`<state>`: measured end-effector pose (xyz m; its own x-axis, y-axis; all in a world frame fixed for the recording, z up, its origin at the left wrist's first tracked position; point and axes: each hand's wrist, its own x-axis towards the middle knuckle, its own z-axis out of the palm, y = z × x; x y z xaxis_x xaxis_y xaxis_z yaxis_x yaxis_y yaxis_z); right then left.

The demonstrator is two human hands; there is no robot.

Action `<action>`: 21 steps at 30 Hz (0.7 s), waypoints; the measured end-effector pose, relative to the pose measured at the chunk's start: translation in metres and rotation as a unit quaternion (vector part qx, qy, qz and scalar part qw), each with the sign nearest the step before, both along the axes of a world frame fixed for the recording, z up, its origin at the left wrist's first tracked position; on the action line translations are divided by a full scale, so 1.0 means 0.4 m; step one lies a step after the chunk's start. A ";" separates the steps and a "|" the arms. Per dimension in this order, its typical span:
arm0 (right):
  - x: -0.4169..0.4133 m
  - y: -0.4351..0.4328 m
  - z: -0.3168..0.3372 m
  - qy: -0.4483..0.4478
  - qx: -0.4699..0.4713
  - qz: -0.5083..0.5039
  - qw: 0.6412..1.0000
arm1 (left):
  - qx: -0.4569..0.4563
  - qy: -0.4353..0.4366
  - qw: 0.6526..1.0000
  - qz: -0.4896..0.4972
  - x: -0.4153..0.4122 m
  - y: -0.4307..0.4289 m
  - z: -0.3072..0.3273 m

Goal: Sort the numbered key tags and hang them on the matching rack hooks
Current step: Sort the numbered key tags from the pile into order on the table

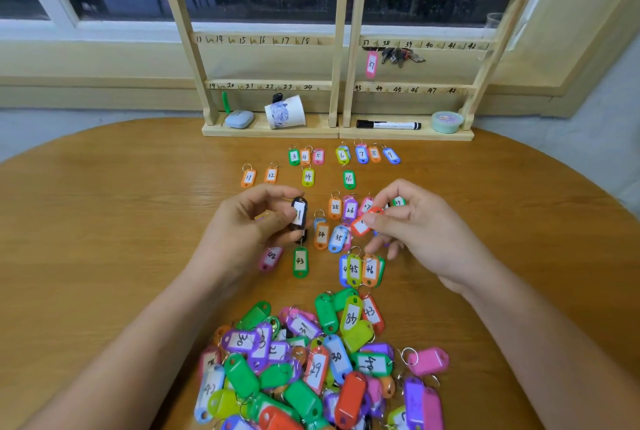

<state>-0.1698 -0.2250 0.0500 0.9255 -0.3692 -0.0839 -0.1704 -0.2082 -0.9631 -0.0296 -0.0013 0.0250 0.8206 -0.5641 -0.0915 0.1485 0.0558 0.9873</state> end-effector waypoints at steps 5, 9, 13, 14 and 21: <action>0.030 0.009 -0.028 -0.002 0.073 -0.020 0.997 | -0.003 0.009 1.000 0.012 0.006 0.003 0.003; 0.025 0.002 -0.060 -0.021 0.090 -0.029 0.995 | 0.078 -0.072 0.992 0.069 0.040 0.022 0.001; 0.023 -0.010 -0.076 -0.032 0.078 -0.081 0.993 | 0.101 -0.103 0.979 0.146 0.101 0.051 -0.004; 0.022 -0.012 -0.077 -0.034 0.081 -0.087 0.992 | 0.105 -0.106 0.976 0.161 0.116 0.058 -0.005; 0.017 0.002 -0.076 -0.058 0.114 -0.060 0.990 | 0.165 -0.131 0.957 0.201 0.189 0.083 -0.035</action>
